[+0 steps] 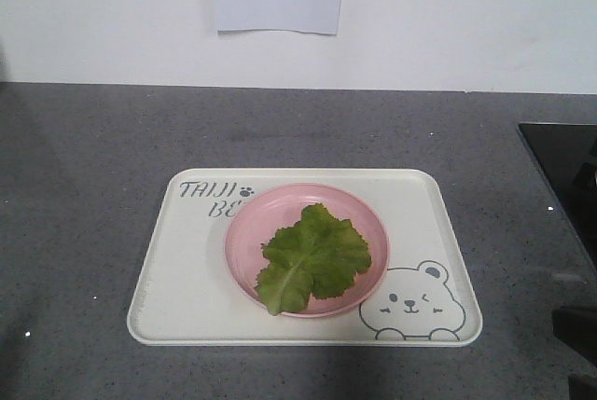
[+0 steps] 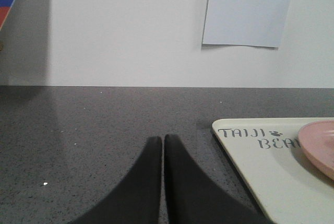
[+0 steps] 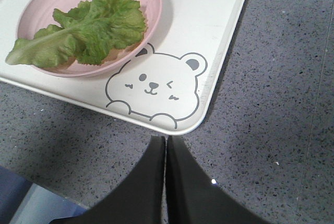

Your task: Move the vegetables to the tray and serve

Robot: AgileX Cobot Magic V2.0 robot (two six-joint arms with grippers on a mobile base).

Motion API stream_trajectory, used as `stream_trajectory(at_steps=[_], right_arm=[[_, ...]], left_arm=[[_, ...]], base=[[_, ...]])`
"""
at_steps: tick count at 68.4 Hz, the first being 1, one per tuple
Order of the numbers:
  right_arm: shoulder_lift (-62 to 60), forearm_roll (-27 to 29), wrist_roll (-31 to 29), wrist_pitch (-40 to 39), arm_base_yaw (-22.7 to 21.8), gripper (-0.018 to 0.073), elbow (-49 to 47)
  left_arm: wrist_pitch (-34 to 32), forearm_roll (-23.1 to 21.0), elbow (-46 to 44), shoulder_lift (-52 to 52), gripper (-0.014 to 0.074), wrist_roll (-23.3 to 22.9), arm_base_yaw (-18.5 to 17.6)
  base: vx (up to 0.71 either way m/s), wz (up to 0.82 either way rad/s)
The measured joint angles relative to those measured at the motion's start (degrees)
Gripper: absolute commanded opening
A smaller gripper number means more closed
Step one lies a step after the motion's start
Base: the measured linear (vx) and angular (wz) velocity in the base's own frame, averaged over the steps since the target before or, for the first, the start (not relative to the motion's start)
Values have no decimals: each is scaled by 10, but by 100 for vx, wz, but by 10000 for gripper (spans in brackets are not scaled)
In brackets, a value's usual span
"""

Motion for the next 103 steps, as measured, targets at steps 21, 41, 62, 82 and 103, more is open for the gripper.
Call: stream_trajectory(at_steps=[21, 41, 62, 82, 103], right_arm=[[0, 0, 0, 0, 0, -10, 0], [0, 0, 0, 0, 0, -10, 0], [0, 0, 0, 0, 0, -10, 0], [0, 0, 0, 0, 0, -10, 0], [0, 0, 0, 0, 0, -10, 0]], left_arm=[[0, 0, 0, 0, -6, 0, 13], [0, 0, 0, 0, -6, 0, 14], [0, 0, 0, 0, -6, 14, 14], [0, 0, 0, 0, -6, 27, 14], [0, 0, 0, 0, -6, 27, 14]], base=[[0, 0], [0, 0], [0, 0], [0, 0], [0, 0]])
